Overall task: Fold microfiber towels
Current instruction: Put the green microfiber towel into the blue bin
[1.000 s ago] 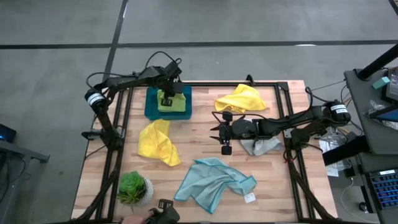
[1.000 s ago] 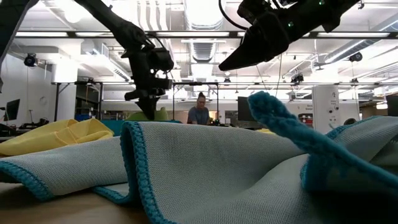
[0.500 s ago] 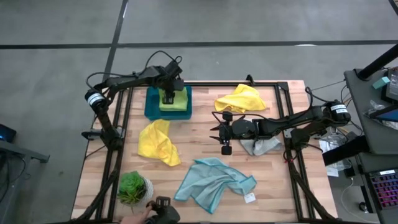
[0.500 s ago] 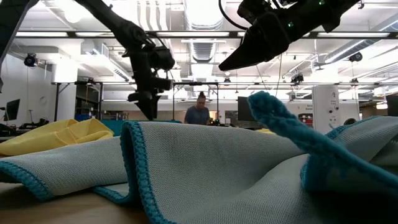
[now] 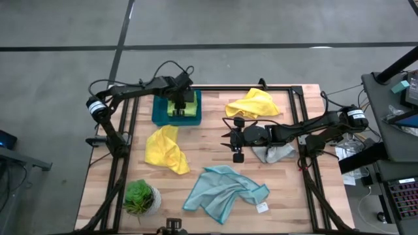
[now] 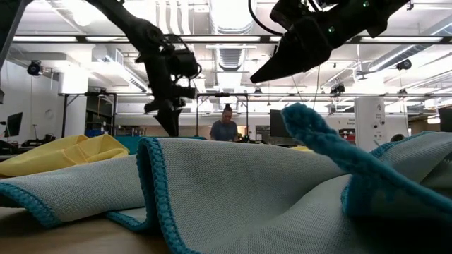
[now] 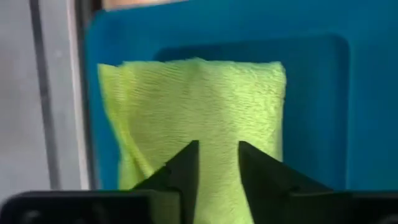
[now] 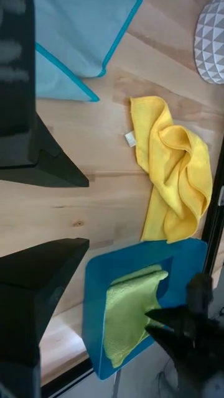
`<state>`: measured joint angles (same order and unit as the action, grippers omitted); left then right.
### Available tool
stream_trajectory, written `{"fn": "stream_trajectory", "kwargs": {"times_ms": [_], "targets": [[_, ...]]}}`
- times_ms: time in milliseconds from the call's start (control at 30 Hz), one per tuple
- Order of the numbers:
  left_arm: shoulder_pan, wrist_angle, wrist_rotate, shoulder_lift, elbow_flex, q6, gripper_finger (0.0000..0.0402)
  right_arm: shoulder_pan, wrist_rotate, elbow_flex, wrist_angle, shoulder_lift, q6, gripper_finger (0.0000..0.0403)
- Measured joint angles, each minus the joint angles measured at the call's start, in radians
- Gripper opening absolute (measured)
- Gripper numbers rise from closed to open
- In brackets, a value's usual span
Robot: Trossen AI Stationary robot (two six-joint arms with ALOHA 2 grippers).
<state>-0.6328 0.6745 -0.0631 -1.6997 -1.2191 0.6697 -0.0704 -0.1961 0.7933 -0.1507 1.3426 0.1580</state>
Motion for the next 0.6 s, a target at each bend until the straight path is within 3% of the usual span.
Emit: {"fn": "stream_trajectory", "kwargs": {"times_ms": [200, 600], "targets": [[-0.001, -0.082, -0.024, 0.0, 0.081, -0.086, 0.0007, 0.0, 0.0, -0.004, 0.016, 0.0, 0.0, 0.0134], [0.0, -0.188, -0.024, 0.0, 0.184, -0.166, 0.0001, 0.0, 0.0, -0.005, 0.019, 0.0, -0.001, 0.0134]]}}
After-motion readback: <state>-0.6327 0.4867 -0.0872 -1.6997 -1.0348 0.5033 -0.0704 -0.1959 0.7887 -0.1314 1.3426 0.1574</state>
